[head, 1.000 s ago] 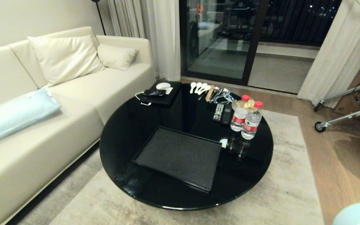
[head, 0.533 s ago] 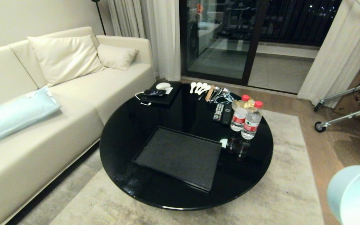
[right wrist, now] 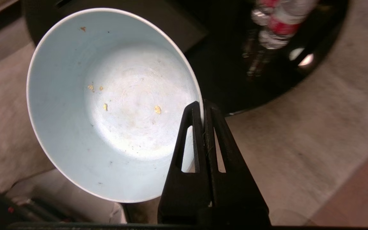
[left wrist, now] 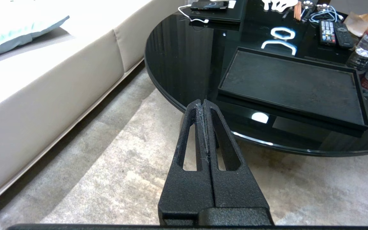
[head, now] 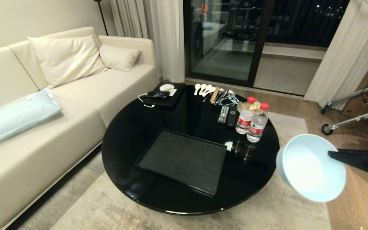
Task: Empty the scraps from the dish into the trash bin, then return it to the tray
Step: Put the bowl back to the table
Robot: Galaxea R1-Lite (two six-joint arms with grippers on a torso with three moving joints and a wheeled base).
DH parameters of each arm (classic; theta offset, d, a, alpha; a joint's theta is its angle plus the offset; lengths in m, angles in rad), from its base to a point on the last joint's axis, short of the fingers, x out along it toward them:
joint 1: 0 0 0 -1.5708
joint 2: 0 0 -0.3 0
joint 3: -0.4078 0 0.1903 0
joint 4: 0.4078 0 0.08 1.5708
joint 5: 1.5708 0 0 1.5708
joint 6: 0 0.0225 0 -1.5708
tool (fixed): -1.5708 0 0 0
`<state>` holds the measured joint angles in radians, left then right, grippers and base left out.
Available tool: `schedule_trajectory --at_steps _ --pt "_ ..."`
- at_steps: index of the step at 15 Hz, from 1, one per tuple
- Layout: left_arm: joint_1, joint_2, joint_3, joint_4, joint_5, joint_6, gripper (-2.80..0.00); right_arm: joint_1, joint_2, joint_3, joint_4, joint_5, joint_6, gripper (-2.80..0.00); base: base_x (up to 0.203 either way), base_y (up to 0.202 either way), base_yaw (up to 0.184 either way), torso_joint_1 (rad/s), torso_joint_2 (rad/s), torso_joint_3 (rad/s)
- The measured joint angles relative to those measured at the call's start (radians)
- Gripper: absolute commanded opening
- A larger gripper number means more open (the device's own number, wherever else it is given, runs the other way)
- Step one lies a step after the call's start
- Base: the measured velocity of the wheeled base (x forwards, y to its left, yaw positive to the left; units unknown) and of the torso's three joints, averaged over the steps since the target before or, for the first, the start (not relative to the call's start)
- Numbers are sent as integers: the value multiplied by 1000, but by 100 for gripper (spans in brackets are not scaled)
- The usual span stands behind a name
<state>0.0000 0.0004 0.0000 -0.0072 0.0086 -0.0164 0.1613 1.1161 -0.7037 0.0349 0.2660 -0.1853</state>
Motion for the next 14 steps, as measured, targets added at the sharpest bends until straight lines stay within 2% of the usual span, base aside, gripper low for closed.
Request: schedule_trajectory --at_steps 2,4,7,9,11,14 --pt "0 0 0 0 0 0 -280 95 124 -53 0 -19 5 -280 0 0 0 0 0 0" --pt "0 0 0 0 1 0 -280 187 232 -107 1 -65 47 -280 0 0 0 0 0 0" --pt "0 0 0 0 0 0 -280 293 392 -215 9 -187 145 -280 0 0 0 0 0 0" --pt "0 0 0 0 0 0 -280 373 495 -292 16 -288 247 -280 0 0 0 0 0 0" --pt "0 0 0 0 1 0 -280 468 605 -386 59 -393 398 -280 0 0 0 0 0 0" --pt "0 0 0 0 0 0 -280 562 741 -520 159 -492 593 -280 0 0 0 0 0 0"
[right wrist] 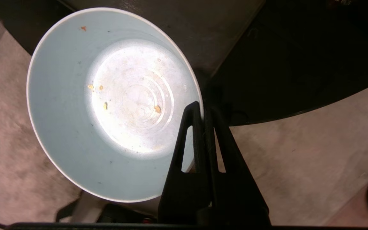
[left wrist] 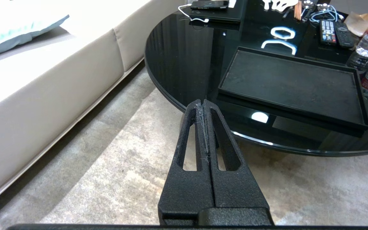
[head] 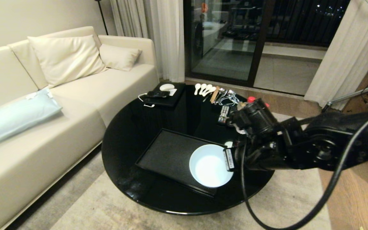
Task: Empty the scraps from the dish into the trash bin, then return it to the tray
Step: Put the bowl back to the table
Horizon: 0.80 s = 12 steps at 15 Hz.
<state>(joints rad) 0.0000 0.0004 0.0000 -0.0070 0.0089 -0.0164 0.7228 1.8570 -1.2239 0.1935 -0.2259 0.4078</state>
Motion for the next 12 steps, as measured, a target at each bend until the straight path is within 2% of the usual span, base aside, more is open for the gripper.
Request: schedule_trajectory --at_steps 3,9,12 --pt "0 0 0 0 0 0 -280 40 134 -140 61 -21 117 -280 0 0 0 0 0 0" --pt "0 0 0 0 0 0 -280 46 376 -425 153 -19 271 -280 0 0 0 0 0 0" --pt "0 0 0 0 0 0 -280 43 474 -544 160 -19 316 -280 0 0 0 0 0 0"
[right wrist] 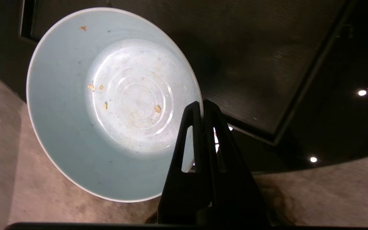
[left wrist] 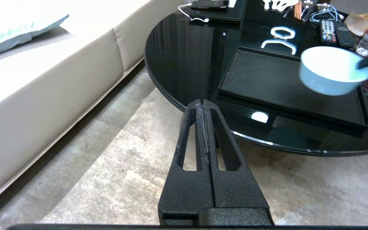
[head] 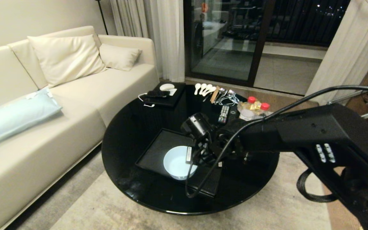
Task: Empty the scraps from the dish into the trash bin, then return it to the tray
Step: Put the bowl back to the table
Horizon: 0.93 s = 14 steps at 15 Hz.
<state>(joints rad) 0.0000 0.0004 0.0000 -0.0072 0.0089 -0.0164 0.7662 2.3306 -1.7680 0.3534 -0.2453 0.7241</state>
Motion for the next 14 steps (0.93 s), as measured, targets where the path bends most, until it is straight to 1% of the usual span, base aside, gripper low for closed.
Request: schedule_trajectory --at_steps 3,6,10,14 --pt "0 0 0 0 0 0 -280 -11 75 -86 -9 -2 32 -280 0 0 0 0 0 0" --pt "0 0 0 0 0 0 -280 -52 139 -161 -18 -4 51 -280 0 0 0 0 0 0" --pt "0 0 0 0 0 0 -280 -120 184 -181 -70 -5 49 -280 0 0 0 0 0 0" --pt "0 0 0 0 0 0 -280 -171 204 -181 -70 -8 46 -280 0 0 0 0 0 0"
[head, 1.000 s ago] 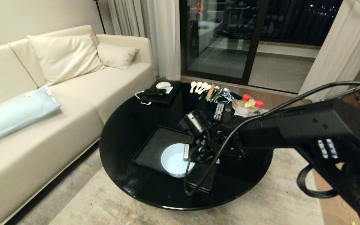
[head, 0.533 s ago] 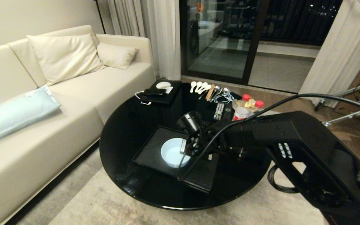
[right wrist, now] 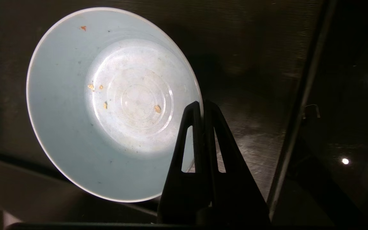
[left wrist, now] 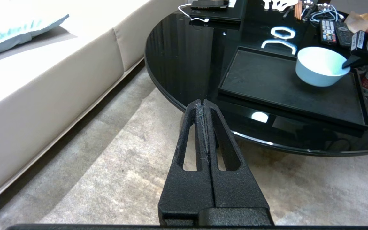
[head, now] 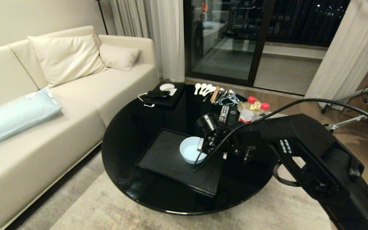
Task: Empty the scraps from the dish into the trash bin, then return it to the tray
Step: Put the bowl back to the table
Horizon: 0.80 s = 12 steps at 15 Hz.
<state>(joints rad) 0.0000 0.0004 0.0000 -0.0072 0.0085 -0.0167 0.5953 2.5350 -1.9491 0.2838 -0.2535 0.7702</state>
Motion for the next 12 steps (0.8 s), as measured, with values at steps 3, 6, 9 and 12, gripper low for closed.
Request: schedule_trajectory --at_steps 3,6,9,12 --pt "0 0 0 0 0 0 -280 -31 15 5 6 -21 1 -280 0 0 0 0 0 0" --pt "0 0 0 0 1 0 -280 -44 31 7 9 -24 3 -280 0 0 0 0 0 0" --pt "0 0 0 0 0 0 -280 -48 41 10 9 -24 3 -280 0 0 0 0 0 0" --pt "0 0 0 0 0 0 -280 -50 46 32 5 -41 3 -280 0 0 0 0 0 0"
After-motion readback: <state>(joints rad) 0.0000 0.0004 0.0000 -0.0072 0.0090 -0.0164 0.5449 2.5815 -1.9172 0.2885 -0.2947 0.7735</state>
